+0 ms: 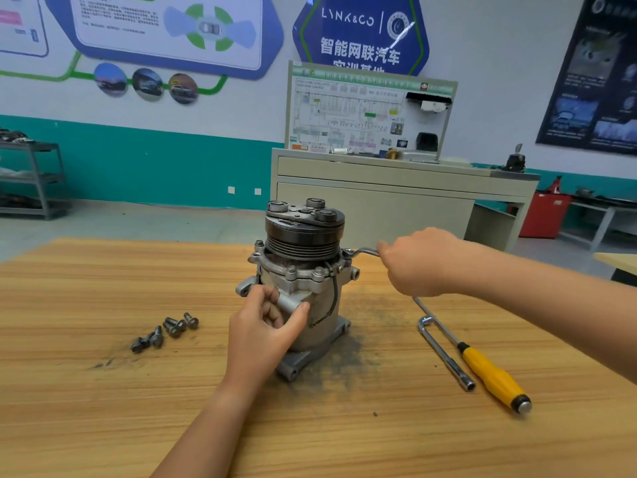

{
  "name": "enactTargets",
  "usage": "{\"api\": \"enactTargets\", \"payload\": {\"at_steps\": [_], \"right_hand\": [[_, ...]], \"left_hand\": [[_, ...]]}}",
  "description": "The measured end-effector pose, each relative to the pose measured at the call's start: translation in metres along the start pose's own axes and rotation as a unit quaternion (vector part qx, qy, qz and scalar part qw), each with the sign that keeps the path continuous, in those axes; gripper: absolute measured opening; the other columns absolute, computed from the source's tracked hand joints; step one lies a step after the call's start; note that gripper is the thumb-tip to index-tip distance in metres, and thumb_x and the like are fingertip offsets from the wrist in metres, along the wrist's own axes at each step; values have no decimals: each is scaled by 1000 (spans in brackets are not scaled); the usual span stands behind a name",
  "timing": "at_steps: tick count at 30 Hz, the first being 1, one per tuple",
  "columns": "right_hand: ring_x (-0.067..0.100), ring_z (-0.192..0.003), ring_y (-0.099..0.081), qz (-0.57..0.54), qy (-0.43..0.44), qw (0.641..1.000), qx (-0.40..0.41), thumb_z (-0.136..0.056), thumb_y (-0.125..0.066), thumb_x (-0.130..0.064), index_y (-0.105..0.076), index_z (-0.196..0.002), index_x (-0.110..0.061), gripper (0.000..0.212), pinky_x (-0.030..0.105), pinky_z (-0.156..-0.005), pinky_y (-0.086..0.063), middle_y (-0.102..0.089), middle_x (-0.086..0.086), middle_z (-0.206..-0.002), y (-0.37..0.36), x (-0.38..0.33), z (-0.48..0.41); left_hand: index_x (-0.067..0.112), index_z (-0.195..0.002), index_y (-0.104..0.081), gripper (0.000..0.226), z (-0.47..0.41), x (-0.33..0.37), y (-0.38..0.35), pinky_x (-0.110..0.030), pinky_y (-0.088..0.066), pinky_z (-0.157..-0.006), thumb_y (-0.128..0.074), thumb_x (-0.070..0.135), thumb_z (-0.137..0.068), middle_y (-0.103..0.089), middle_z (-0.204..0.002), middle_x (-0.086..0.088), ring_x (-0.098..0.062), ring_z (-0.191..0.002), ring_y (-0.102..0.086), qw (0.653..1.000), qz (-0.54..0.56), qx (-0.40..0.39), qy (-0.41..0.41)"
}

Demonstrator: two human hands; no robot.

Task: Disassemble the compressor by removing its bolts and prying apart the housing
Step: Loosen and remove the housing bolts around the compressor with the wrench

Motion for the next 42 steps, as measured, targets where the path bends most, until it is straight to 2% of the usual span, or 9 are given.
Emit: {"api": "enactTargets", "payload": {"at_steps": [5,11,19,22,25,28,33,38,42], "right_hand": [[13,-59,-44,47,-38,998,-7,-93,-39,-1,-54,-113,-7,25,22,-46,-29,-43,-1,-70,-14,5,-21],[23,-83,-58,92,-65,991,74,-92,-45,-3,-47,-96,-14,11,30,-71,-30,-62,1,-92,-22,14,-49],[25,-113,-52,10,-19,978,207,-91,-46,-2,-46,-122,-8,31,41,-111,-21,-58,10,-119,-40,16,-84],[25,-111,-53,-30,-34,968,248,-94,-40,-3,-44,-127,-8,34,39,-106,-26,-59,9,-120,-40,22,-78],[31,-83,-59,-157,-96,935,303,-100,-31,-13,-45,-123,-8,28,38,-71,-40,-64,10,-99,-37,26,-54],[26,-54,-49,-246,-102,913,308,-100,-31,-21,-45,-117,-9,25,32,-49,-32,-52,2,-64,-41,23,-27],[12,-58,-44,-206,-112,961,148,-97,-35,-16,-49,-115,-18,23,25,-46,-34,-43,-4,-65,-48,6,-7],[14,-56,-40,-130,-100,979,124,-92,-39,-4,-43,-119,-13,29,28,-51,-38,-37,-2,-62,-35,-7,0],[23,-66,-50,-11,-69,991,114,-91,-41,-1,-34,-131,2,40,30,-50,-36,-60,7,-86,-17,-19,0]], "left_hand": [[30,-75,-46,26,-1,-2,0,-11,-30,-45,-68,43,-68,-49,-52,11,-3,-44,-40,1000,2,-1,3],[28,-75,-46,34,0,-4,-2,-15,-30,-44,-62,56,-65,-49,-51,12,-5,-44,-41,1000,-12,5,17],[28,-77,-47,28,1,-3,-1,-12,-30,-44,-70,42,-72,-51,-55,11,-4,-45,-43,1000,-22,-5,7],[28,-77,-47,29,1,-5,-1,-13,-31,-44,-76,26,-75,-52,-56,11,-4,-46,-43,999,-33,-7,7],[28,-77,-47,30,1,-4,-1,-13,-31,-44,-76,23,-75,-53,-56,12,-4,-46,-44,999,-34,-6,6],[29,-77,-46,28,1,-3,-1,-13,-31,-44,-72,36,-73,-54,-58,13,-4,-46,-46,1000,-29,-3,4],[29,-78,-45,28,2,-3,-1,-14,-33,-44,-73,33,-75,-54,-58,15,-4,-47,-46,999,-34,-4,1],[30,-78,-44,29,1,-2,-1,-15,-33,-45,-72,37,-76,-53,-58,15,-6,-49,-47,999,-39,-4,5],[31,-77,-43,32,2,-2,-1,-15,-34,-47,-74,26,-75,-53,-57,17,-6,-49,-48,999,-53,0,4]]}}
Point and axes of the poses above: each hand's wrist, its own z-axis away from the middle knuckle, its own y-axis out of the back of the hand, x = y × z, the point moved 2 cm from there along -z, towards the middle knuckle
